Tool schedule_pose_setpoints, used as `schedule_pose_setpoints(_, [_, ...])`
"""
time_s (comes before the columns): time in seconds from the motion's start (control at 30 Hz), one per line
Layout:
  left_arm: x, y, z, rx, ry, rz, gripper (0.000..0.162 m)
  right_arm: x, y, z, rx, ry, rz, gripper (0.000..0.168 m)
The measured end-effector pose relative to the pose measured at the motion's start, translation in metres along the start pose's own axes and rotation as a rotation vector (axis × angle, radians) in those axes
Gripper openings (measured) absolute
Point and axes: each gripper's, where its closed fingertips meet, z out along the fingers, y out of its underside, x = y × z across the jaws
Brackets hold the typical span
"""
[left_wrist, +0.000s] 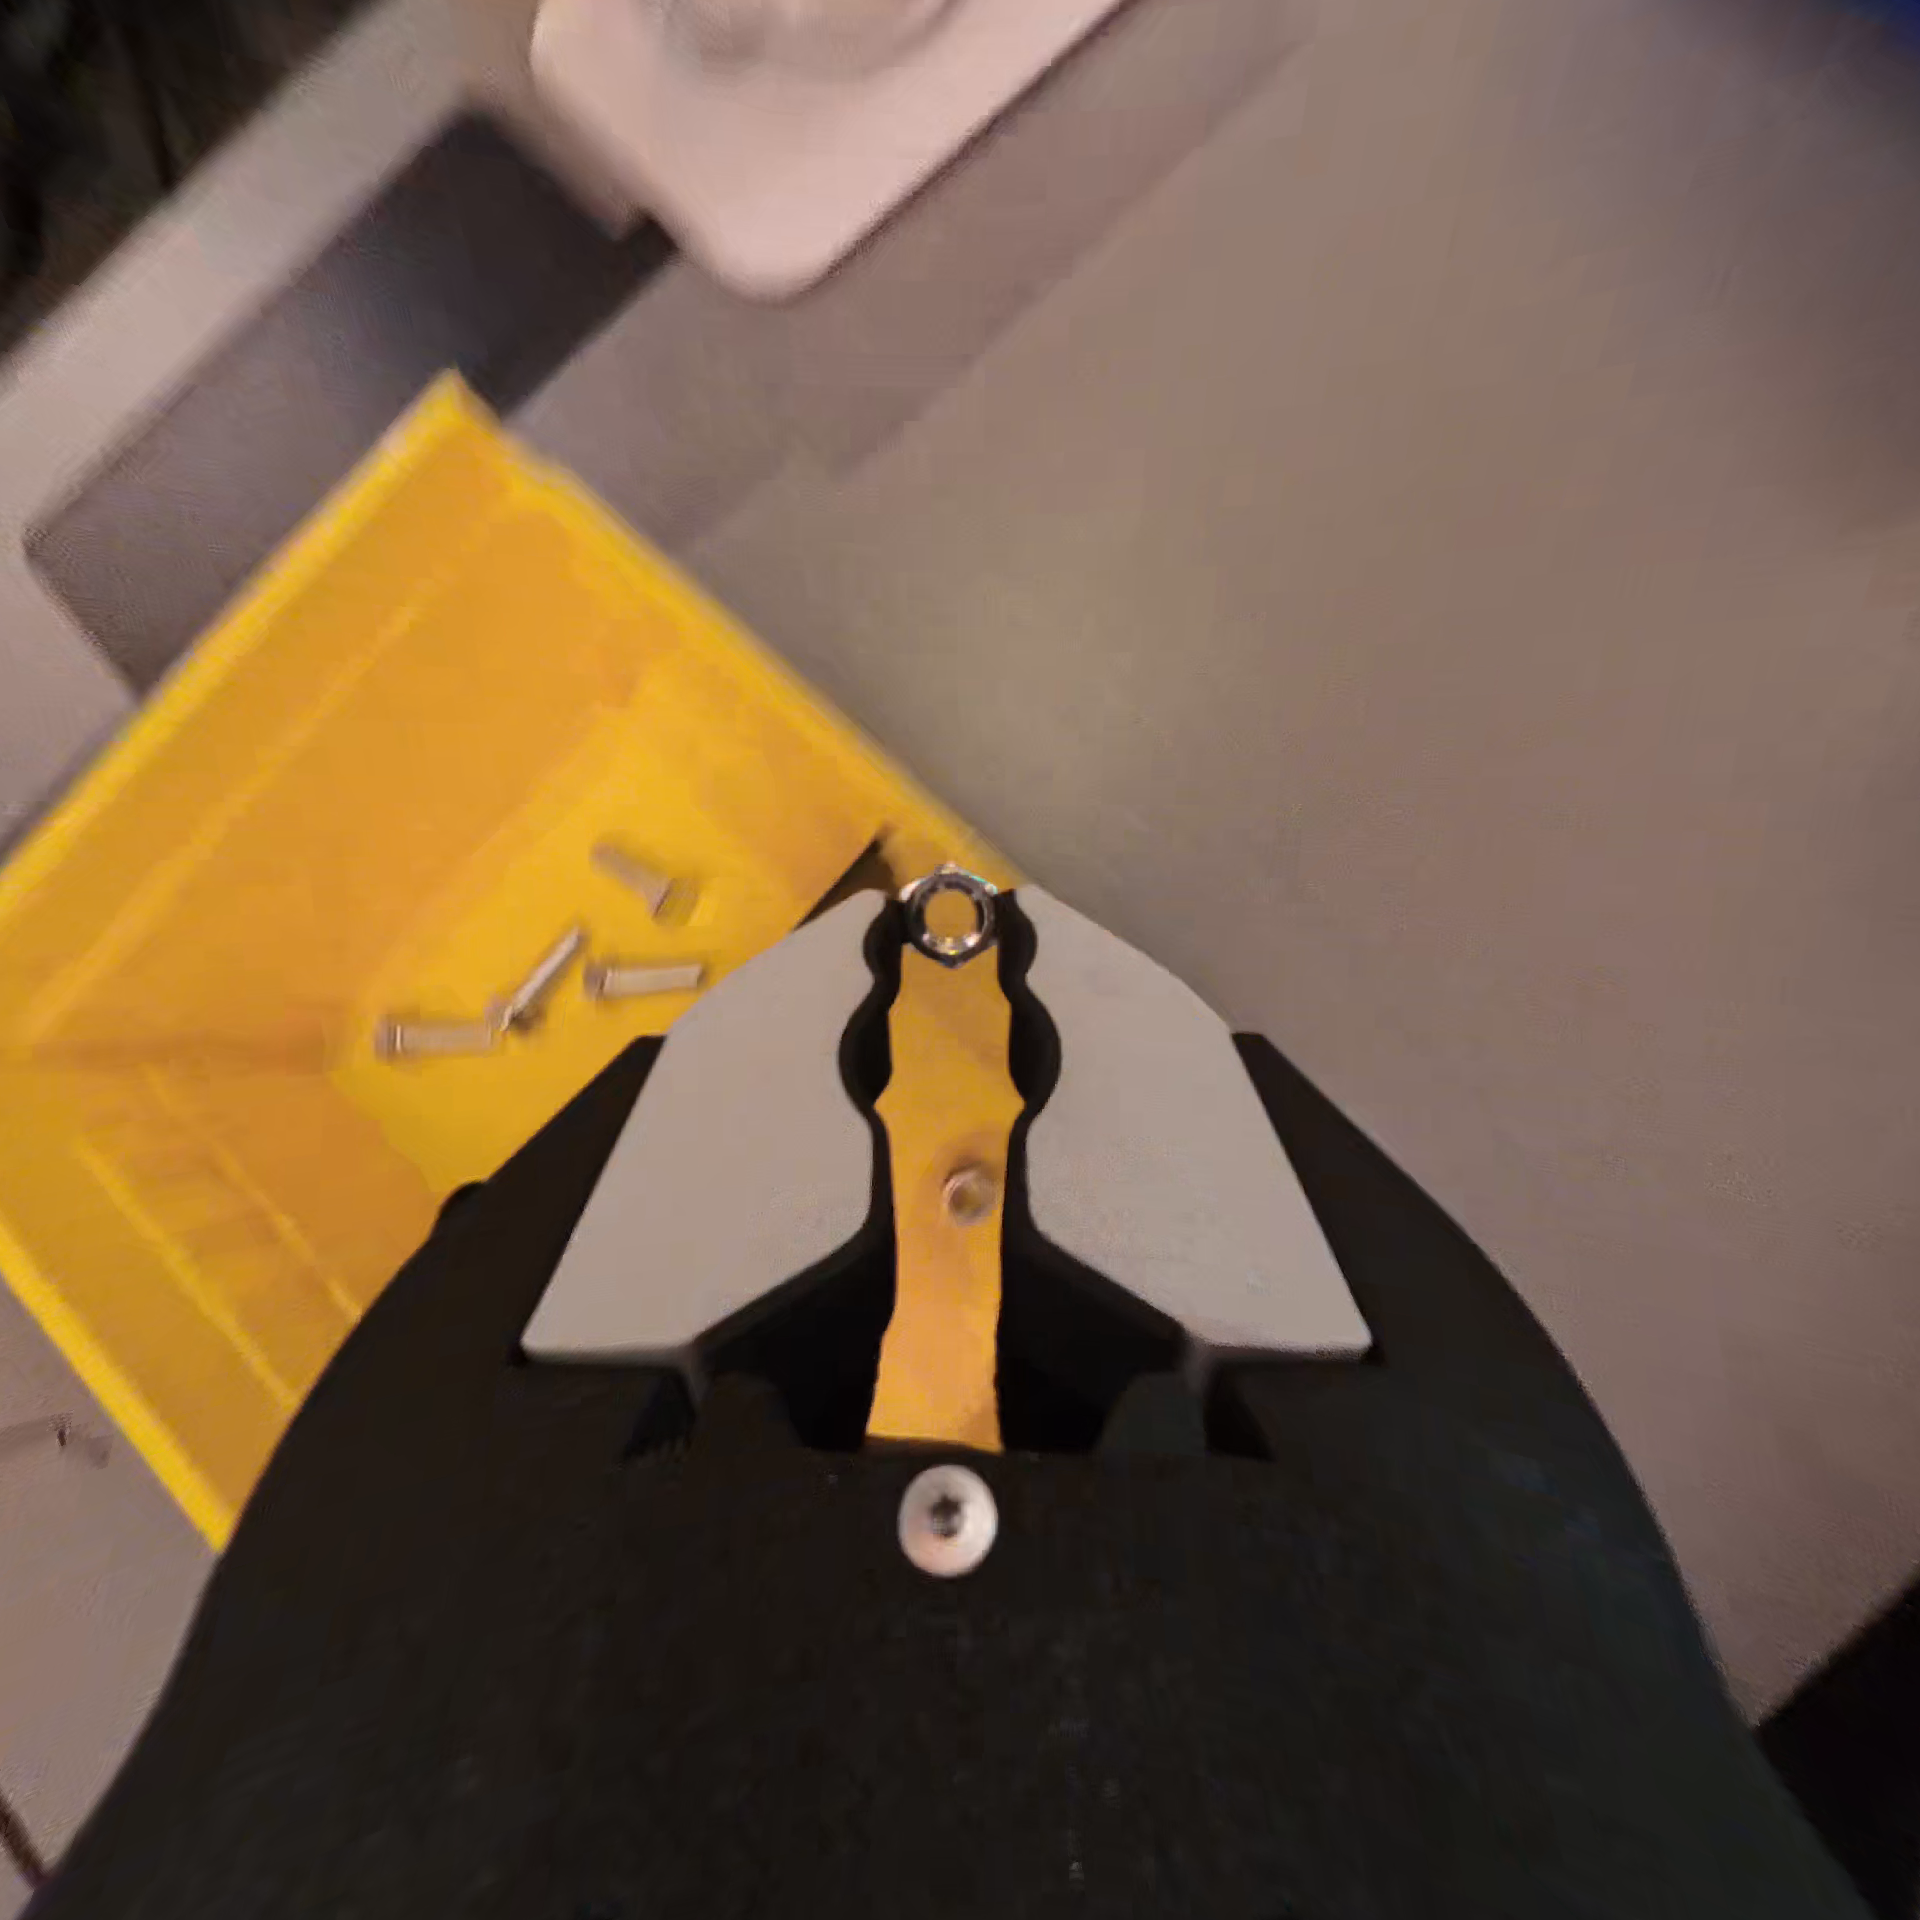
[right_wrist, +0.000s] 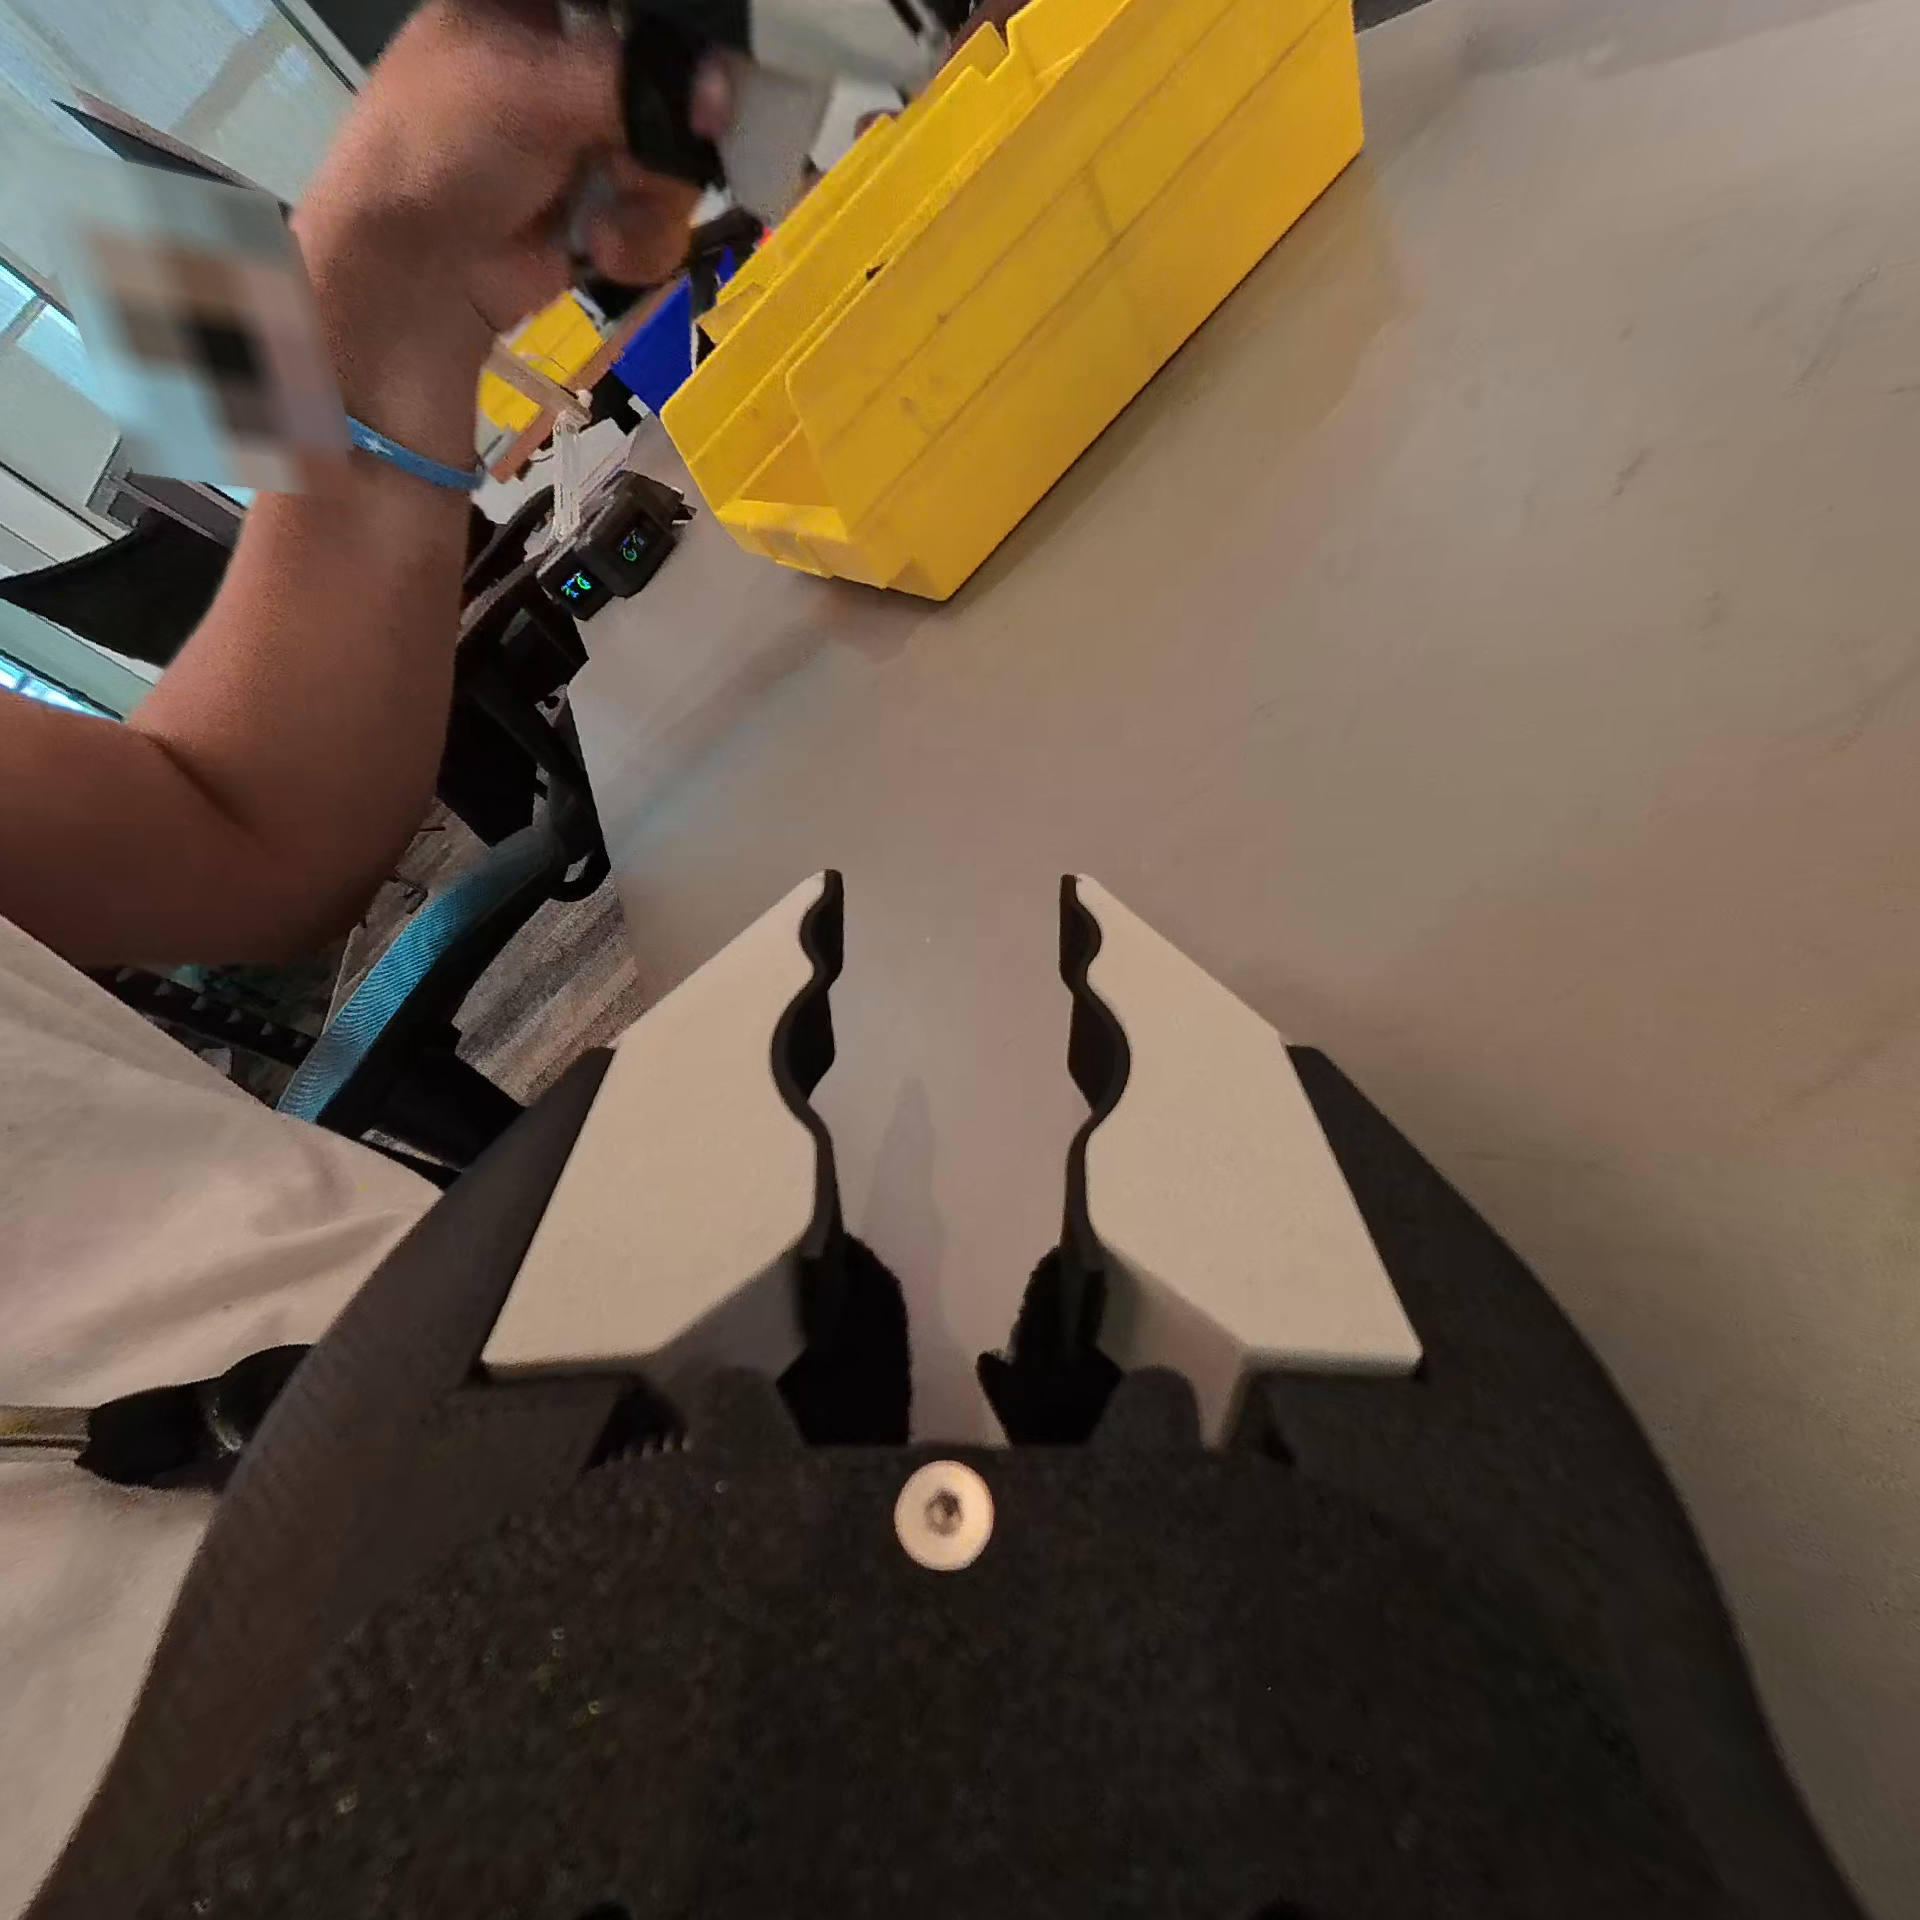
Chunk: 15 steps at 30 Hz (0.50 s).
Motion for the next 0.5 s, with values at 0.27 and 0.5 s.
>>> schedule_pose_setpoints(0.27, [0.102,-0.030,0.068,-0.101,0.154,0.211,0.017,0.004,-0.001,-0.005,0.008,0.012,0.001,0.040])
schedule_pose_setpoints(0.5, [0.145,-0.020,0.107,-0.236,0.187,0.317,0.017,0.004,-0.004,-0.009,0.026,-0.007,0.043,0.039])
